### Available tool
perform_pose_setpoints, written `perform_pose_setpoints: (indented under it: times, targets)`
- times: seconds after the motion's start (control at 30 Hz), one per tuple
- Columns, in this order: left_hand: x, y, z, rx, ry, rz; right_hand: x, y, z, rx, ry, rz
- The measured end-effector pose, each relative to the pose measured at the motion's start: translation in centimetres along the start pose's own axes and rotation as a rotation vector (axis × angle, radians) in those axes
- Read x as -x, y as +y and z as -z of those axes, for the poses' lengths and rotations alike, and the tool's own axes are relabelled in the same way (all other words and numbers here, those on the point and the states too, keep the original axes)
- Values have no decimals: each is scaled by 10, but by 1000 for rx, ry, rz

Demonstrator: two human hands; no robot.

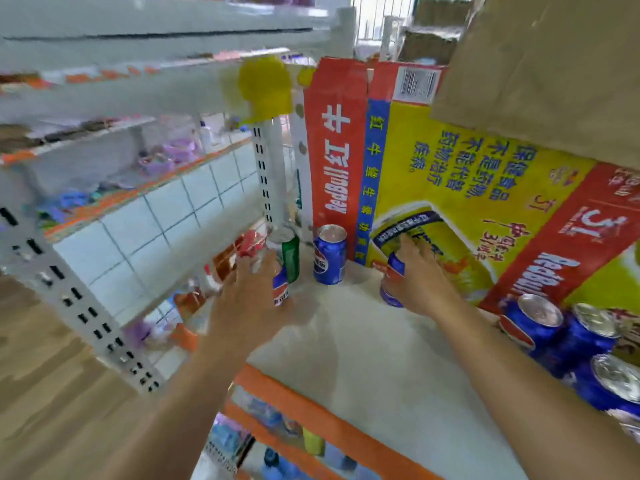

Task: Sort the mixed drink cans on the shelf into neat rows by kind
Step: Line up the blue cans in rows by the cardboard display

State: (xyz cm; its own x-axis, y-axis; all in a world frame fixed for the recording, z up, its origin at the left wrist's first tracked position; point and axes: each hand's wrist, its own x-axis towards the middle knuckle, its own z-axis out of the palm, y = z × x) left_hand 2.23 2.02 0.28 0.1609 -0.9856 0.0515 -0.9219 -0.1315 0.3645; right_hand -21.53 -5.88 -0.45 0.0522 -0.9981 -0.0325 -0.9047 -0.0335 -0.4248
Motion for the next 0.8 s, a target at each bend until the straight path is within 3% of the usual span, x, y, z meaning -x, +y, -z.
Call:
perform_pose_setpoints:
  times: [0.2, 0.33, 0.5, 0.8]
  targets:
    - [-59, -22, -21, 73, -67, -80, -19, -7, -16, 86, 91, -184]
    - [-55, -11, -26, 56, -62, -210, -2, -4, -23, -9, 128, -194]
    - [-29, 27, -36, 196, -197, -376, 30, 7, -4, -107, 118, -180]
    - [1, 123, -71, 224, -361, -587, 108, 55, 54, 175, -81, -273]
